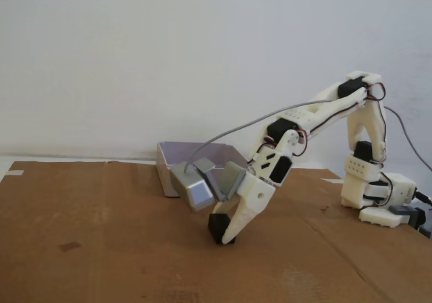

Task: Grasp a block and put it in the box.

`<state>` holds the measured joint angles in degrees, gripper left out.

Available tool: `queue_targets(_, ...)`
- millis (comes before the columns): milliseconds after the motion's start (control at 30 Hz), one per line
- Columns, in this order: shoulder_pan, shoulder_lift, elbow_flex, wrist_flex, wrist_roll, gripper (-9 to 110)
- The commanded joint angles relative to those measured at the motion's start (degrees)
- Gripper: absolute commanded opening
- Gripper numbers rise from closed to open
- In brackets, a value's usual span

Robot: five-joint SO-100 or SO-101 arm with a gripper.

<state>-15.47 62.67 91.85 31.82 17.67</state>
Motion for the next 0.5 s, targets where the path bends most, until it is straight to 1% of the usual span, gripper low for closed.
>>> queue_targets(0,-0.62,2.11,-4.66,-1.23,0.00,0)
queue_targets(300,-0.26,3.16,-5.36,-1.85,-0.18,0)
queue_targets(467,-0.26,3.08,-10.11,-1.23,-0.18,0)
